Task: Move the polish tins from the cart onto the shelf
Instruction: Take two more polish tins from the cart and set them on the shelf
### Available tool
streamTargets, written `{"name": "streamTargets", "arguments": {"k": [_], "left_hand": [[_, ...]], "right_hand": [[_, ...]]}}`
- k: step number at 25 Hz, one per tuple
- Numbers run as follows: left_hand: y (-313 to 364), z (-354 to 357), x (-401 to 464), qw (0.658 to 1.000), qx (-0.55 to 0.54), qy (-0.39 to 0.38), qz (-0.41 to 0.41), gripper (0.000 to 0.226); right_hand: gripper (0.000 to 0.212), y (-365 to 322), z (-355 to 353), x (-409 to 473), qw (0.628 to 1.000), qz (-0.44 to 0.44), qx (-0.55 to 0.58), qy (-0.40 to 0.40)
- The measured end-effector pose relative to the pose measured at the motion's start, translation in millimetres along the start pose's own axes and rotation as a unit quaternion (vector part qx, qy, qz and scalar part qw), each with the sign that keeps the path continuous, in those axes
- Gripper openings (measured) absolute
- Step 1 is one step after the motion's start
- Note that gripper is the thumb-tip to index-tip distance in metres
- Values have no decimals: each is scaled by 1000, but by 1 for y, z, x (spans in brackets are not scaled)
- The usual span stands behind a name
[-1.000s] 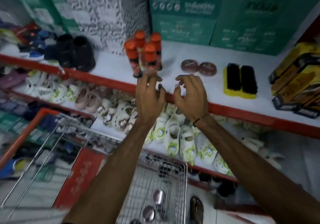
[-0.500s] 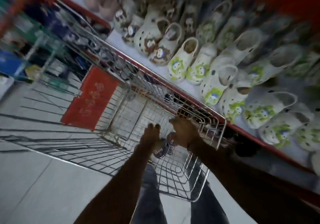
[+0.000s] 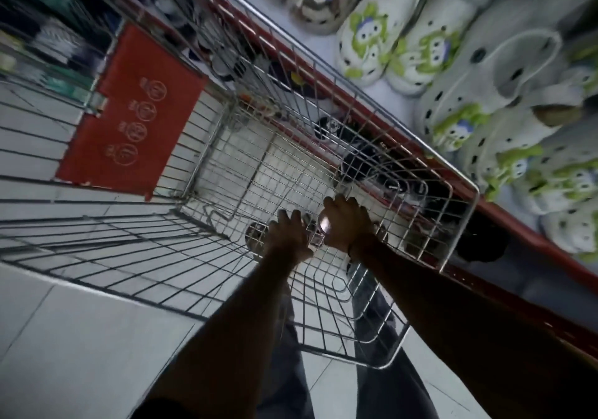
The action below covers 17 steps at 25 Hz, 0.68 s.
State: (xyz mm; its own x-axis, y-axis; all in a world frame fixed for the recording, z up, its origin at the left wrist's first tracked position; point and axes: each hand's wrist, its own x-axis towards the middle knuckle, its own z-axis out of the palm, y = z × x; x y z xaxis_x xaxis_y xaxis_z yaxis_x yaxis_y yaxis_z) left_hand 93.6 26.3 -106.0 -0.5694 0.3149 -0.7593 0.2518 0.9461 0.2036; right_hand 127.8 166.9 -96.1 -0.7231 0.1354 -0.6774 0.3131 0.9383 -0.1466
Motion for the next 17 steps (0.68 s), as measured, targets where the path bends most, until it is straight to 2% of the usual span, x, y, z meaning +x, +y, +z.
{"name": "streamTargets", "arguments": {"k": [2, 5, 8, 10, 12, 17], "left_hand": [[-6, -42, -17, 998, -44, 46, -2, 84], [-23, -128, -64, 979, -107, 175, 17, 72], [-32, -212, -109, 929, -164, 326, 70, 73], [-27, -265, -135, 886, -186, 411, 108, 64], [-12, -310, -156, 848, -203, 464, 154, 59], [84, -387, -199, 784, -182, 516, 291, 62]], "right_hand": [[63, -11, -35, -10, 999, -15, 27, 24], [60, -39, -121, -41, 989, -56, 81, 106], [56, -63, -211, -77, 951, -123, 147, 243], [65, -69, -266, -104, 921, -135, 168, 326], [73, -67, -311, -130, 891, -136, 184, 392], [58, -24, -401, -202, 817, -88, 166, 544]]}}
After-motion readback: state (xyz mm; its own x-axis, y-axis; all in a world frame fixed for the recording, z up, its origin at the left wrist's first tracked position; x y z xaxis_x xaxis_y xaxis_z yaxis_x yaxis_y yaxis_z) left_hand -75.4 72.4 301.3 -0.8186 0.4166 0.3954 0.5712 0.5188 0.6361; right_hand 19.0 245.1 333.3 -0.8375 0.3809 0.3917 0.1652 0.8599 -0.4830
